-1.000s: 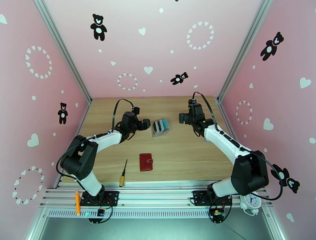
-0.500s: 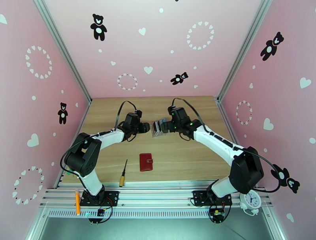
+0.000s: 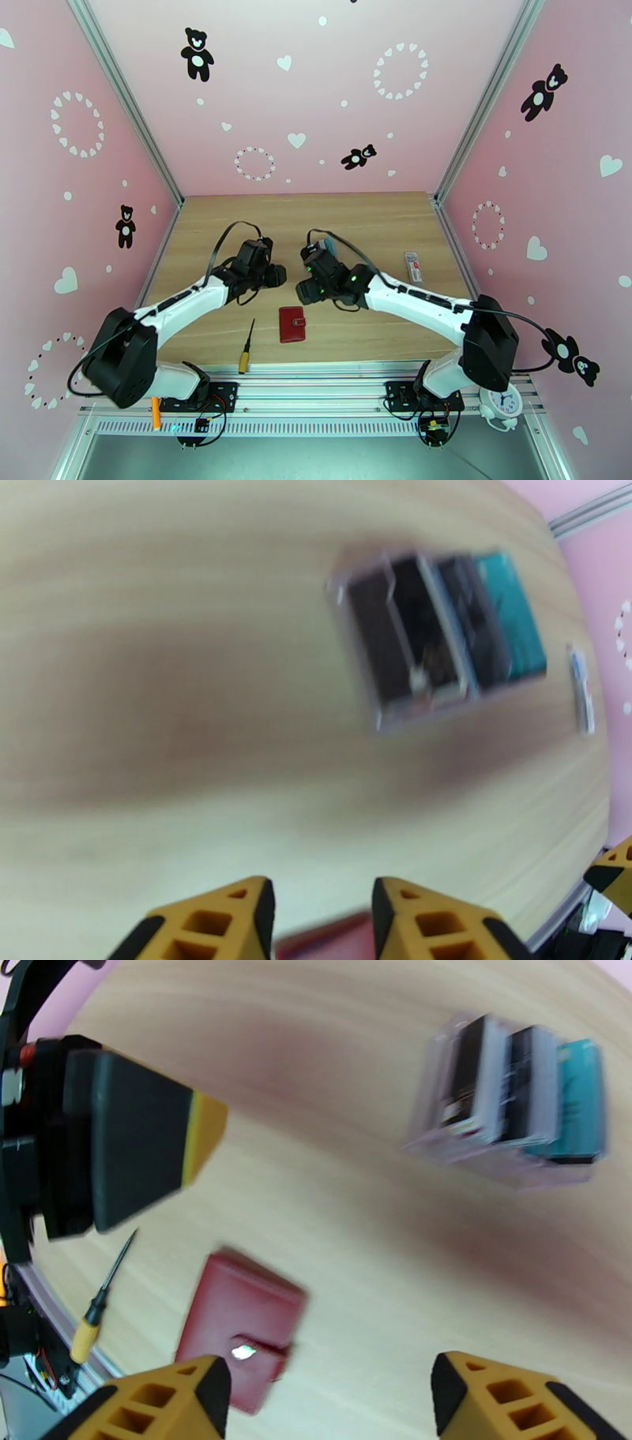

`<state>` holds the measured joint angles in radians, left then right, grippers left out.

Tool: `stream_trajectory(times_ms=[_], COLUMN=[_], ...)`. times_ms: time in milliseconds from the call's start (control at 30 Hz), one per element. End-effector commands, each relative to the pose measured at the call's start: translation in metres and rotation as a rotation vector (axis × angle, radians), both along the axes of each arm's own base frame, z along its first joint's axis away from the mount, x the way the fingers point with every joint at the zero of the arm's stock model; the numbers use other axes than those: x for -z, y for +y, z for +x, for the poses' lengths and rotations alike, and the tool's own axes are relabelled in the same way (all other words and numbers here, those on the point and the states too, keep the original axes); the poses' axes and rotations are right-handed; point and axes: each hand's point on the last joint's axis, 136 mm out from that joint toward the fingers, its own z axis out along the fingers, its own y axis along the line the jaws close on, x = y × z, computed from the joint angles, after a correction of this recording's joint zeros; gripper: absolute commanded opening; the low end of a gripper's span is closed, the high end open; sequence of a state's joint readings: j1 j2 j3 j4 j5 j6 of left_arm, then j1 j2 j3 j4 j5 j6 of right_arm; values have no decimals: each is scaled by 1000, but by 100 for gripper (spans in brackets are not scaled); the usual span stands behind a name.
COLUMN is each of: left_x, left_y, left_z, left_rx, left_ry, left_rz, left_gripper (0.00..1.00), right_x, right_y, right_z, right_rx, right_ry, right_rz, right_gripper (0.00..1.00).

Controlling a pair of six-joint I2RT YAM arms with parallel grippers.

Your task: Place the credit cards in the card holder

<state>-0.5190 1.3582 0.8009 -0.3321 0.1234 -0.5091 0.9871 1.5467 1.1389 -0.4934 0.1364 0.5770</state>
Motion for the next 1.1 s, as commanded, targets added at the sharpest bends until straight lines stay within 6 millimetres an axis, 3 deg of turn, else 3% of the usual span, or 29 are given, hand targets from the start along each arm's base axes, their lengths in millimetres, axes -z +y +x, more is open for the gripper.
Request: stream_trajectory(times_ms=[0, 233, 433, 567, 833, 933, 1067], left_x=[8, 12, 19, 23, 29, 28, 29], left_y=[13, 17, 20, 23, 27, 28, 28], left_z=[-29, -55, -62, -64, -68, -67, -66], left_rx=[-18, -1, -11, -18, -27, -26, -22], left_ry=[77, 110, 121, 126, 137, 132, 132], left_rz=[9, -40, -44, -37, -21, -17, -10], left_gripper=[35, 28, 29, 29, 29, 30, 30], right_x=[19, 49, 67, 79, 86, 88, 93], right_y=[8, 30, 40, 39, 45, 46, 46], right_z=[-14, -38, -46, -48, -54, -55, -58], right_rx=[7, -25, -26, -7, 7, 17, 21], right_ry=[38, 97, 134, 168, 194, 201, 218], right_rz=[-61, -125, -153, -181, -181, -185, -193], right_gripper=[65, 47, 45, 49, 49, 45, 34])
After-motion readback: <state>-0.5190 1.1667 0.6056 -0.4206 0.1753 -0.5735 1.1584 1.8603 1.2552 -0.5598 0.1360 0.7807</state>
